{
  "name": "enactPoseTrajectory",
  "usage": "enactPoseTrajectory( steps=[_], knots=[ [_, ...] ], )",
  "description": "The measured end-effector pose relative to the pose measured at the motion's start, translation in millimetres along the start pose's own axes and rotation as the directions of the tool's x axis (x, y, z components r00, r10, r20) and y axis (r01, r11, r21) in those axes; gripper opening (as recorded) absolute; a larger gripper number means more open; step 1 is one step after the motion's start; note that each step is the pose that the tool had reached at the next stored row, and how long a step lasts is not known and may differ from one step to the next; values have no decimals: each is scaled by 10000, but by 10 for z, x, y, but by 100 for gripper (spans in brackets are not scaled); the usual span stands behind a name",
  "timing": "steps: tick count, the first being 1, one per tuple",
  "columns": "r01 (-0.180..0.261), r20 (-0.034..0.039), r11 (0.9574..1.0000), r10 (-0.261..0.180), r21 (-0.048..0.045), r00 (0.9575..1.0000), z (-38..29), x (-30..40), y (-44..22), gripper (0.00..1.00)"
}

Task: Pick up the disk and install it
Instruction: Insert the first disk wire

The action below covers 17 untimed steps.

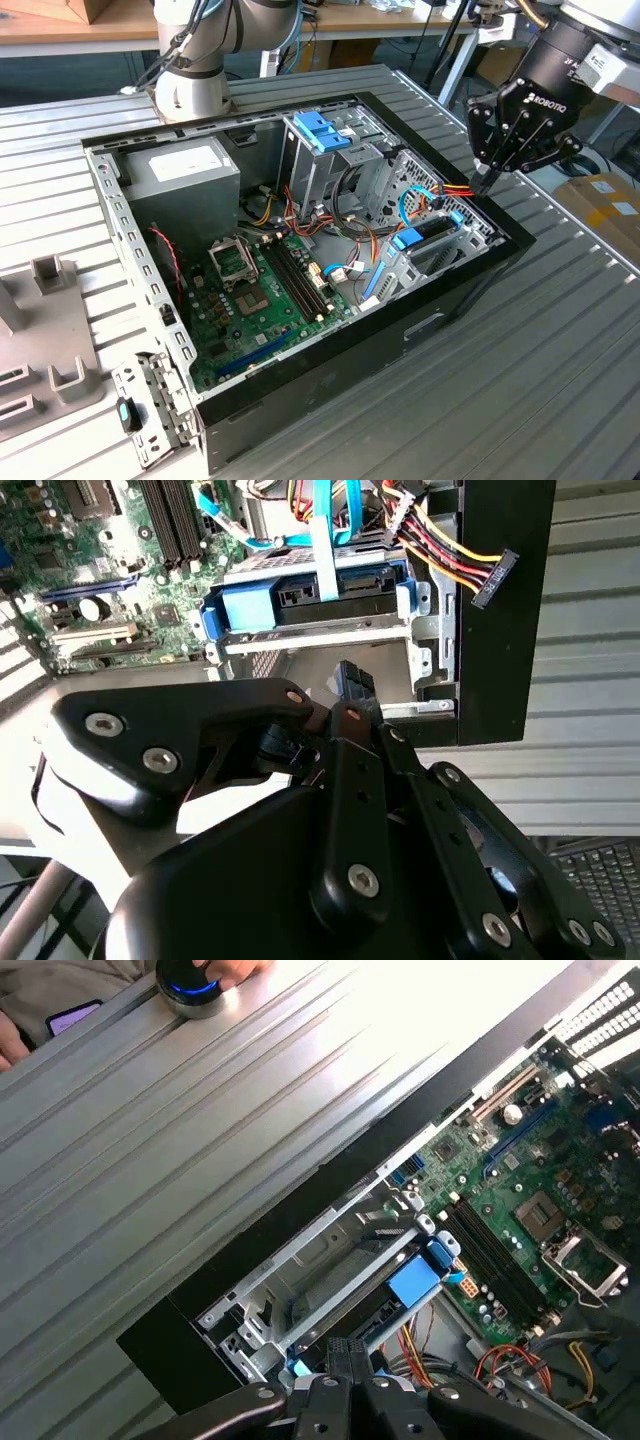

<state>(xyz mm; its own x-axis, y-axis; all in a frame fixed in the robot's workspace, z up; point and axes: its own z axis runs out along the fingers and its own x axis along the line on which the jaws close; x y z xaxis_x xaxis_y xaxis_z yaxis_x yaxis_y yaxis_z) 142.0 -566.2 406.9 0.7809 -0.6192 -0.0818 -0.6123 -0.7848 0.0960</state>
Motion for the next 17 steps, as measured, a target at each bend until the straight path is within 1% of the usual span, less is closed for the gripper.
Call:
enactPoseTrajectory(
  steps=[1, 2, 4, 7, 9, 13, 14, 17],
  knots=[
    [201, -19, 9998, -201, -17, 9998, 0, 0, 0, 10],
    [292, -26, 9996, -292, -22, 9996, -1, 0, 0, 10],
    [298, -3, 9996, -298, 10, 9996, -1, -1, 0, 10],
    [299, 0, 9995, -299, 23, 9996, 1, 0, 0, 10],
    [307, 66, 9994, -308, 156, 9995, 3, 0, 0, 10],
    [327, 180, 9988, -334, 364, 9993, 8, 0, -1, 10],
    [329, 189, 9987, -336, 380, 9993, 7, 0, -1, 10],
    [329, 192, 9987, -337, 385, 9992, 8, 0, -1, 10]
  ],
)
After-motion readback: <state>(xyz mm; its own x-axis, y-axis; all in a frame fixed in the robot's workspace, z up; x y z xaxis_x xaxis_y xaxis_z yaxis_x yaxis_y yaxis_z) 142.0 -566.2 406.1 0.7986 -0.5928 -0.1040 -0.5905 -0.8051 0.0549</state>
